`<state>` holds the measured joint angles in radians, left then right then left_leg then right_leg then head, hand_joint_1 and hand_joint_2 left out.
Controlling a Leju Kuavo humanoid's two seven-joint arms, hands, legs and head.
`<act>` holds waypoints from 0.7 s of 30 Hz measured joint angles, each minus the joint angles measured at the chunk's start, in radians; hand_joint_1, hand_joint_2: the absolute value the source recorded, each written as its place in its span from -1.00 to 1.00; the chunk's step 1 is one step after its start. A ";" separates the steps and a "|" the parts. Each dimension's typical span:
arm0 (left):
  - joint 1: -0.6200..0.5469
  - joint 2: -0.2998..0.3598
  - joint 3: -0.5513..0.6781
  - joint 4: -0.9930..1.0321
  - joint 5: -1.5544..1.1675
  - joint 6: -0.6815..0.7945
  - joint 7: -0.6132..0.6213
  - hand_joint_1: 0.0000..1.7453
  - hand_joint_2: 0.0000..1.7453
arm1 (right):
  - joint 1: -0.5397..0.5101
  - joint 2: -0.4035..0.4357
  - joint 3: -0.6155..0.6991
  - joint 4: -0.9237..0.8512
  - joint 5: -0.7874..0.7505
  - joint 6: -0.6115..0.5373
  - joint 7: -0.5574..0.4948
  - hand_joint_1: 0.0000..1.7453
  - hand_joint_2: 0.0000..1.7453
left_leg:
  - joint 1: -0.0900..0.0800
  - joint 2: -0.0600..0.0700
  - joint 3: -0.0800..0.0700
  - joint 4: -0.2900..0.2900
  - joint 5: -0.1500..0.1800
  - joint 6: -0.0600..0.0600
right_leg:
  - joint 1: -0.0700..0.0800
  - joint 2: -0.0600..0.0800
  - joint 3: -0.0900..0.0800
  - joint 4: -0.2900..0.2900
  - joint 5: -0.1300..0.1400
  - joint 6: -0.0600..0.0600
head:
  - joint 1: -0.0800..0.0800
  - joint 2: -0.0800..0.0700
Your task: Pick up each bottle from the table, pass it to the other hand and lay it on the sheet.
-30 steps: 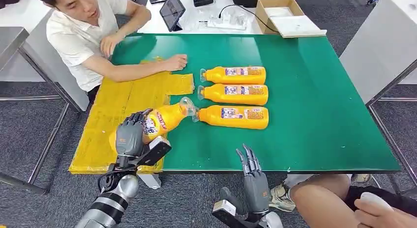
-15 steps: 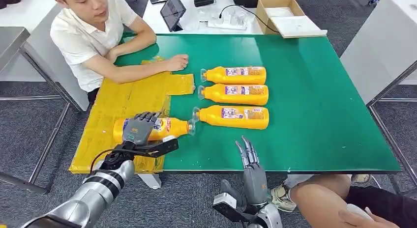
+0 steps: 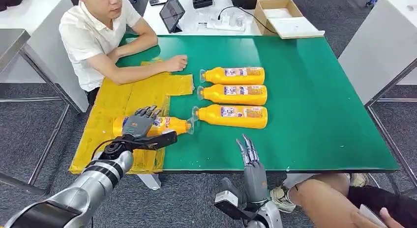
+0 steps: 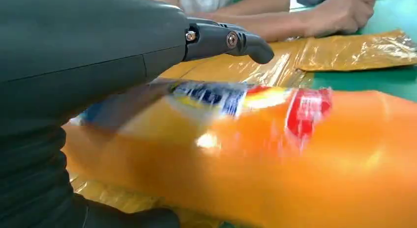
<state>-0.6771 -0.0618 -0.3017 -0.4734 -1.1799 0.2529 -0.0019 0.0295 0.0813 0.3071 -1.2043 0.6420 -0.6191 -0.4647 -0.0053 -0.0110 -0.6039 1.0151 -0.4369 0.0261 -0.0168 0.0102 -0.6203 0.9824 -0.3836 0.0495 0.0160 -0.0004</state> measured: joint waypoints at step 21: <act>0.231 0.025 0.043 -0.235 0.220 0.130 -0.198 -1.00 1.00 | 0.046 0.004 -0.172 -0.081 -0.217 0.001 -0.116 -1.00 -1.00 | 0.000 -0.002 0.005 0.000 0.000 0.000 | 0.000 0.000 0.005 0.000 -0.001 0.000 | 0.000 0.000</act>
<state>-0.4463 -0.0366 -0.2583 -0.7088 -0.9601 0.3830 -0.1998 0.0757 0.0851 0.1349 -1.2857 0.4245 -0.6184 -0.5810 -0.0054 -0.0133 -0.5985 1.0149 -0.4372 0.0260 -0.0168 0.0102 -0.6149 0.9825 -0.3844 0.0495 0.0156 -0.0004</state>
